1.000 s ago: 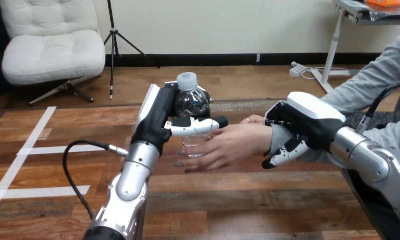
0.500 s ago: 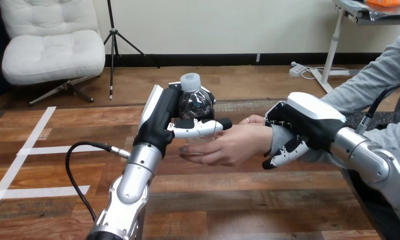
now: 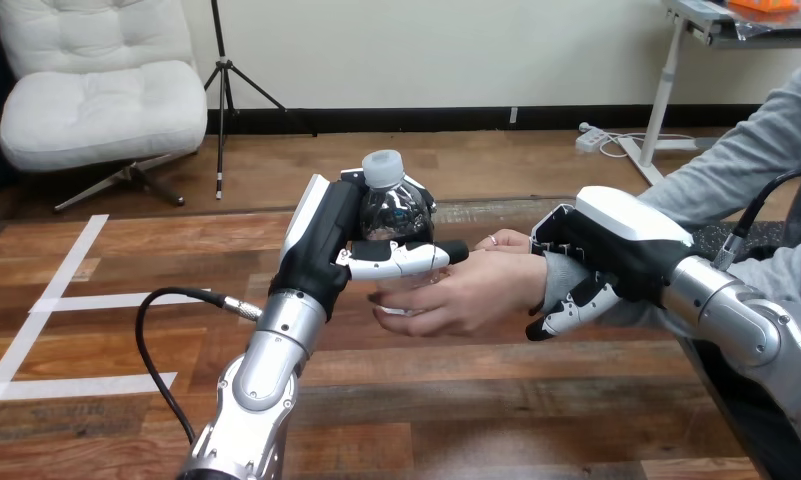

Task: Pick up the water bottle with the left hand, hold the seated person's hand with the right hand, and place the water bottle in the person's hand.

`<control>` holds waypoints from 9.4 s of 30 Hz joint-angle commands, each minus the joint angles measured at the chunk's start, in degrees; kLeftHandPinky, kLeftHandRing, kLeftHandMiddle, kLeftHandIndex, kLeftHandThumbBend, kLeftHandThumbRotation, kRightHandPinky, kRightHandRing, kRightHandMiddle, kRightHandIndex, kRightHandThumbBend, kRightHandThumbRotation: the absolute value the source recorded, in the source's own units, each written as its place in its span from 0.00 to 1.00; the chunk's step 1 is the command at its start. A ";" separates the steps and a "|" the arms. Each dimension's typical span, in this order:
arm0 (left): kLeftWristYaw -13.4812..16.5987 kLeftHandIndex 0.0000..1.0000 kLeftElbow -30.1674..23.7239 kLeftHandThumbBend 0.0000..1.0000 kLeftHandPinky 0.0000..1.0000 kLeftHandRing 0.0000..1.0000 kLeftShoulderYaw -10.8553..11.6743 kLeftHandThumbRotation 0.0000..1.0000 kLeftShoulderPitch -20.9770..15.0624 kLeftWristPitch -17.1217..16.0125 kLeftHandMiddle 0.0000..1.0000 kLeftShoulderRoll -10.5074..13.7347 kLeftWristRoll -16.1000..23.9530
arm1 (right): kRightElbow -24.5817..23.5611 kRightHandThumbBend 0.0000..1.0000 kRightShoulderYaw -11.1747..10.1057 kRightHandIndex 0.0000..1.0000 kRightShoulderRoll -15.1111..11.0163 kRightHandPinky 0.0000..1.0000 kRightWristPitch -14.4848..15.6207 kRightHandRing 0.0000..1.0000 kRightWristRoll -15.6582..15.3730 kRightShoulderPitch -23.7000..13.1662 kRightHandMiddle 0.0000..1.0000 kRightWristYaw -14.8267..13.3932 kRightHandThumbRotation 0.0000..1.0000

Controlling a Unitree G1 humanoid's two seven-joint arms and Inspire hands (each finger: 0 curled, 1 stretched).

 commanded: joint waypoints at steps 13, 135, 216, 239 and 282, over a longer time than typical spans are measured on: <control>-2.03 0.40 -5.41 0.73 0.30 0.36 -0.41 0.00 -0.52 -0.18 0.39 -0.89 -1.59 | -2.03 0.84 -1.90 0.31 0.10 0.23 0.14 0.26 1.22 -1.83 0.32 -1.11 0.00; -10.83 0.98 0.71 1.00 1.00 1.00 0.97 1.00 -1.73 -0.78 0.99 3.57 -5.16 | -3.00 0.89 -0.28 0.44 -0.76 0.27 1.15 0.33 -1.48 -1.75 0.40 -1.42 0.06; -13.96 0.94 -0.17 0.98 1.00 1.00 6.42 1.00 0.14 -1.81 0.99 6.41 -12.13 | -11.44 1.00 -10.57 0.87 3.19 0.77 0.57 0.84 17.04 8.87 0.85 3.66 1.00; -17.54 0.95 -24.50 0.94 1.00 1.00 7.96 1.00 12.71 12.92 1.00 3.35 -24.34 | -24.45 1.00 -17.22 0.92 9.22 0.88 2.74 0.91 35.47 20.12 0.92 12.25 1.00; -8.98 0.80 -41.47 0.81 1.00 0.95 10.86 1.00 31.23 3.69 0.89 2.65 -21.33 | -65.91 1.00 -17.78 1.00 16.64 1.00 25.81 1.00 53.49 41.94 0.97 8.01 1.00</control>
